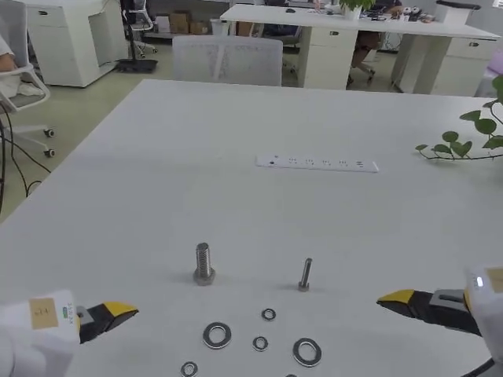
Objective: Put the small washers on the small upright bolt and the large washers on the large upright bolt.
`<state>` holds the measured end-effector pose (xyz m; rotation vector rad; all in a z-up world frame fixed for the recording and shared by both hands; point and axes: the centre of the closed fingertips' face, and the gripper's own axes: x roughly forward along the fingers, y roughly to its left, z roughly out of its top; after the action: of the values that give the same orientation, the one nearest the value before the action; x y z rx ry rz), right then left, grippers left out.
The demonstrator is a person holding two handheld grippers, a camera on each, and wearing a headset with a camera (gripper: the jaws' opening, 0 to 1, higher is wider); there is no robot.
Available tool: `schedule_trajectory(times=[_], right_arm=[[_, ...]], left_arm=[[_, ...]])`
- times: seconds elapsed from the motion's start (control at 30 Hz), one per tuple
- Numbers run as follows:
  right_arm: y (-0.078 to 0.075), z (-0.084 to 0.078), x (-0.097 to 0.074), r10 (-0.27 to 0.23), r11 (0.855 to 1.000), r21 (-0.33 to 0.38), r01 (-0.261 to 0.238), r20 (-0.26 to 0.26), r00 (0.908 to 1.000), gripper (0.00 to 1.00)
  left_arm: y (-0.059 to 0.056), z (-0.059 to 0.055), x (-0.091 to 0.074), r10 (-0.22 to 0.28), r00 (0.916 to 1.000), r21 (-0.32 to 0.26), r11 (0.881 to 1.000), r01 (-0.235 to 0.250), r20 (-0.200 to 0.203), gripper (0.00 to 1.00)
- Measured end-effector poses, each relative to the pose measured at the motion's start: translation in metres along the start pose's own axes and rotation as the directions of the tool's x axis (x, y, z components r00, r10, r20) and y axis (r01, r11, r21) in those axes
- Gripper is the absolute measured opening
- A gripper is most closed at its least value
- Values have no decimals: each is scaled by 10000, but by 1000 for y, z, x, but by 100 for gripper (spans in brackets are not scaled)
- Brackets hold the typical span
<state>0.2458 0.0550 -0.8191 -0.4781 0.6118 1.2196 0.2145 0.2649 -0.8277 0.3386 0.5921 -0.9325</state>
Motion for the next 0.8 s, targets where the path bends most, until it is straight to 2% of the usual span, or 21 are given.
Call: schedule_trajectory(times=[0.13,0.27,0.8], right_arm=[[-2,0,0,135,9993,-349,-142,-217,9997,89],[-3,3,0,214,9983,-530,-224,-207,9996,88],[2,4,0,327,9979,-566,-330,-65,9994,88]], left_arm=[[-1,-1,0,-47,10000,-27,10000,47,-72,96],[-1,-2,0,-47,9999,-49,10000,47,-91,96],[-6,4,-1,-50,9998,40,10000,50,-212,95]])
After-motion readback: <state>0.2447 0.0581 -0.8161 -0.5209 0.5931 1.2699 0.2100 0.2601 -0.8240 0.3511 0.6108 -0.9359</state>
